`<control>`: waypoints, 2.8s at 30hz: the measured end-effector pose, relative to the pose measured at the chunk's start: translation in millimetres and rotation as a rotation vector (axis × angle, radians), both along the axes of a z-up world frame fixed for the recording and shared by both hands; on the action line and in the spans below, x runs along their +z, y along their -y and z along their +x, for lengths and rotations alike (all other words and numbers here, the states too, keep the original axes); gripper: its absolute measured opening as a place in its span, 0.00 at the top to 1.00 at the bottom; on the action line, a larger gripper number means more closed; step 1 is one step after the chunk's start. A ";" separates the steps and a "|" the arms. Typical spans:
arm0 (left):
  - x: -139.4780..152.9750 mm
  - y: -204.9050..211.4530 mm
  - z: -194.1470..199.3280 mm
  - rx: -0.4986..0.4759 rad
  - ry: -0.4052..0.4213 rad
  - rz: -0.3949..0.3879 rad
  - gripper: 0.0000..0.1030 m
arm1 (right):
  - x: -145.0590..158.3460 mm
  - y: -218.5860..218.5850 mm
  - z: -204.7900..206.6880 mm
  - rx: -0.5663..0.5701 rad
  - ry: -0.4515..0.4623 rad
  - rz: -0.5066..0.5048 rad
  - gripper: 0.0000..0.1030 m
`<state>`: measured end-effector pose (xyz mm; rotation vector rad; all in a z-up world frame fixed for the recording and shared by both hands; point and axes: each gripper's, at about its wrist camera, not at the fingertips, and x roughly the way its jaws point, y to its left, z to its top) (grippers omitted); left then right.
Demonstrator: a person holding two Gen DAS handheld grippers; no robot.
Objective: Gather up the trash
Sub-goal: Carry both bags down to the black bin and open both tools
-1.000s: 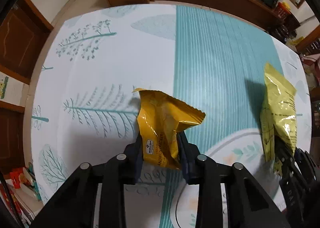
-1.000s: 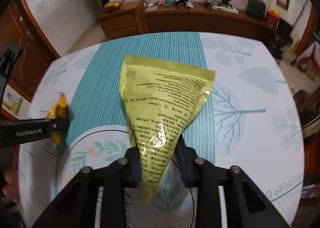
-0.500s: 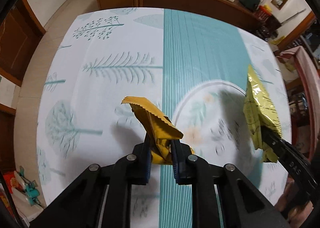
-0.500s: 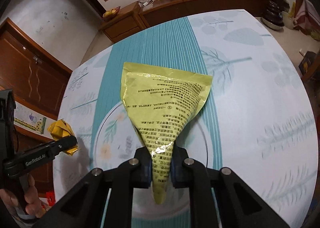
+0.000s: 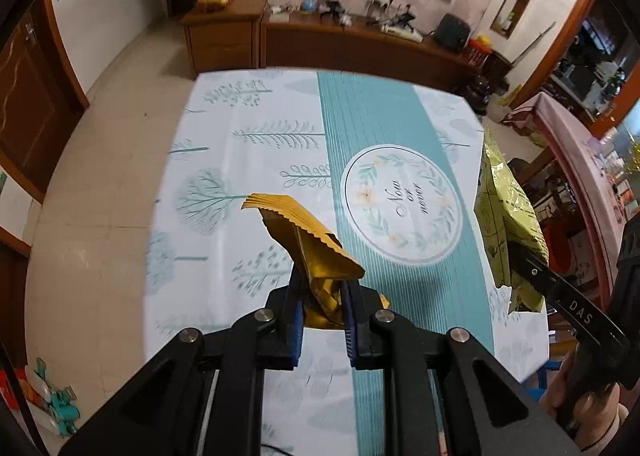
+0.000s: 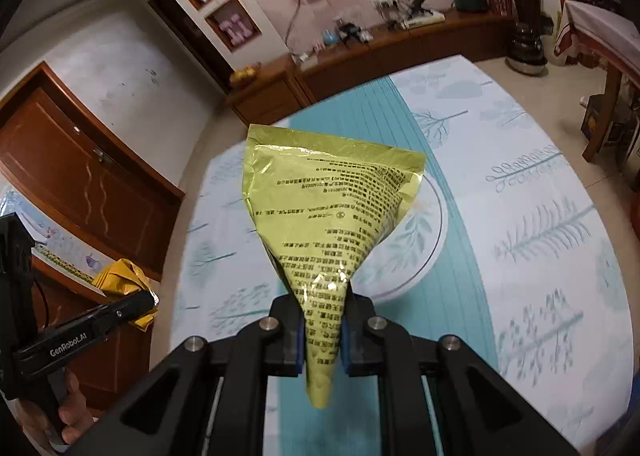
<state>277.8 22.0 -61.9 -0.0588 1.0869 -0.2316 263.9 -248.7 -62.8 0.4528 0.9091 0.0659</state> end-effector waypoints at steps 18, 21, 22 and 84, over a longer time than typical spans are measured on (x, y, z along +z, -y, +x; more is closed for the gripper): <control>59.1 -69.9 -174.6 -0.085 0.154 -0.054 0.86 | 69.1 -78.1 -178.9 -0.029 0.165 -0.046 0.89; 53.2 -73.0 -190.7 -0.103 0.132 -0.065 0.86 | 65.0 -81.3 -199.5 -0.036 0.143 -0.065 0.89; 50.3 -74.7 -195.4 -0.106 0.118 -0.074 0.86 | 62.9 -80.7 -204.4 -0.041 0.130 -0.065 0.89; -485.1 -33.4 -234.1 0.024 -0.452 0.143 0.03 | -471.0 -109.7 -228.7 0.210 -0.699 0.105 0.52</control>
